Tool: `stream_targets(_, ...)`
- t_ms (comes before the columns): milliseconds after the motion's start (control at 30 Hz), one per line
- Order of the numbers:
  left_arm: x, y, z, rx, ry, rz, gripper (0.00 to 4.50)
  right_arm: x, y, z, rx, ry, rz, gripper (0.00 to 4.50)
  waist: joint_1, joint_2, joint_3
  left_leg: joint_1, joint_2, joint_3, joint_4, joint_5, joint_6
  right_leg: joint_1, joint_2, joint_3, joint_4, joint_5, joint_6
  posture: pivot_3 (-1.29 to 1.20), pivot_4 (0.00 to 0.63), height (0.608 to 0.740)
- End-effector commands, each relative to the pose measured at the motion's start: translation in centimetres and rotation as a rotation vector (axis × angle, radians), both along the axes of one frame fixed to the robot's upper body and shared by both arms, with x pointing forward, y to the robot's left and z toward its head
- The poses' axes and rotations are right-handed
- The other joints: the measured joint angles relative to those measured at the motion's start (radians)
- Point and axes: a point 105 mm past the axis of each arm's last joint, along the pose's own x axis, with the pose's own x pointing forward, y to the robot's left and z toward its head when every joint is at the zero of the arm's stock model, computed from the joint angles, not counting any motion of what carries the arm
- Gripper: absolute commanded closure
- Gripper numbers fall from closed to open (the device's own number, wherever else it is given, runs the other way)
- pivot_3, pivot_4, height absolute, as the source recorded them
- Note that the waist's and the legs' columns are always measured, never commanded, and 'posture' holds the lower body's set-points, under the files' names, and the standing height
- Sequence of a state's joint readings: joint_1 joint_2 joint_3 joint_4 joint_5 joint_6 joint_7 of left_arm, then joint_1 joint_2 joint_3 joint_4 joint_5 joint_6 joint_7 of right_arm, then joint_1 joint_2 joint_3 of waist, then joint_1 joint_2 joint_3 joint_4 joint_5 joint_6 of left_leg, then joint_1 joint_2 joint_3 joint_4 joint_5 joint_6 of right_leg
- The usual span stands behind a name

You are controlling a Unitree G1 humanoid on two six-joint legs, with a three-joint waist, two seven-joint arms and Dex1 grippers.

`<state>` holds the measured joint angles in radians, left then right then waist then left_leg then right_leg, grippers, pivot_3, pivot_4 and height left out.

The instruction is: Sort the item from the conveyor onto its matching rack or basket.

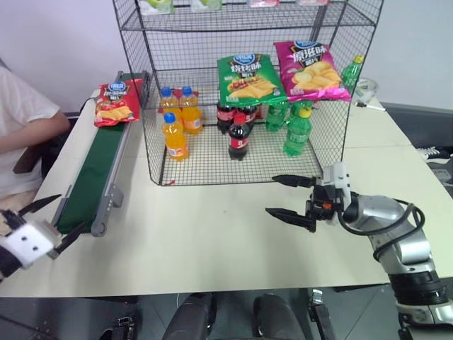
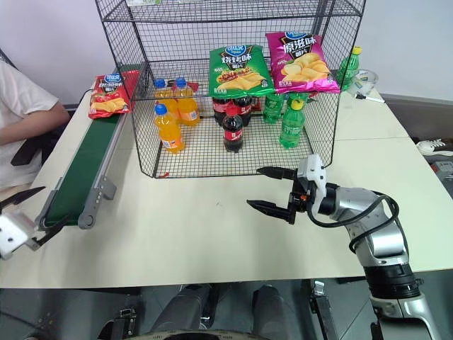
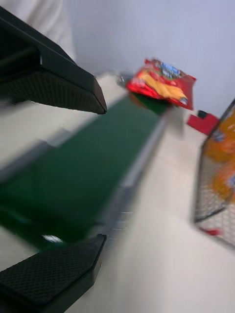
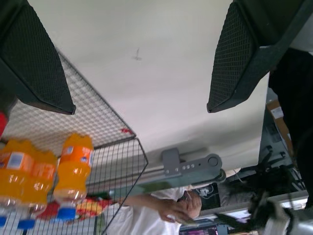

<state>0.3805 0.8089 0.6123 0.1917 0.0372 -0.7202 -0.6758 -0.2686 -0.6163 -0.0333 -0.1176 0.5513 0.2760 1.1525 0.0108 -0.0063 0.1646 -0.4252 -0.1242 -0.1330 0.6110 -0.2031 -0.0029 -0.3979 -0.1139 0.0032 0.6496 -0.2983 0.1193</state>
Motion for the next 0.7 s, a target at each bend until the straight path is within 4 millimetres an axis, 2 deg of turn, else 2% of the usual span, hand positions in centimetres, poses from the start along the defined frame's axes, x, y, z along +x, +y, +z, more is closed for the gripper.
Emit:
stream_targets(33, -1.2, 1.2, 0.7, 0.148, -0.076, 0.027, 0.38, 0.2, 0.5, 0.6, 0.003, -0.038, 0.026, 0.00, 0.003, 0.000, 0.000, 0.000, 0.000, 0.000, 0.000, 0.000, 0.000, 0.000, 0.000, 0.000, 0.000, 0.000, 0.000, 0.00, 0.150, 0.740)
stream_targets(200, -2.3, 2.4, -0.4, 0.211, -0.074, 0.074, 0.38, 0.2, 0.9, 0.7, 0.007, -0.037, 0.048, 0.00, 0.002, 0.000, 0.000, 0.000, 0.000, 0.000, 0.000, 0.000, 0.000, 0.000, 0.000, 0.000, 0.000, 0.000, 0.000, 0.00, 0.150, 0.740)
stream_targets(300, -2.7, 3.4, -1.0, 0.265, -0.058, 0.124, 0.38, -0.6, 1.5, 0.0, -0.014, -0.002, 0.100, 0.00, 0.001, 0.000, 0.000, 0.000, 0.000, 0.000, 0.000, 0.000, 0.000, 0.000, 0.000, 0.000, 0.000, 0.000, 0.000, 0.00, 0.150, 0.740)
stream_targets(400, -2.7, 3.5, -1.2, 0.296, -0.069, 0.125, 0.38, -1.1, 1.9, -0.3, -0.018, -0.002, 0.123, 0.00, 0.001, 0.000, 0.000, 0.000, 0.000, 0.000, 0.000, 0.000, 0.000, 0.000, 0.000, -0.001, 0.000, 0.000, 0.001, 0.00, 0.150, 0.740)
stream_targets(700, -2.2, 3.7, -1.4, 0.340, -0.097, 0.134, 0.38, -0.8, 2.2, 0.1, -0.016, -0.020, 0.122, 0.00, 0.001, 0.000, 0.000, 0.000, 0.000, 0.000, 0.000, 0.000, 0.000, 0.000, 0.000, -0.001, 0.000, 0.001, 0.003, 0.00, 0.150, 0.740)
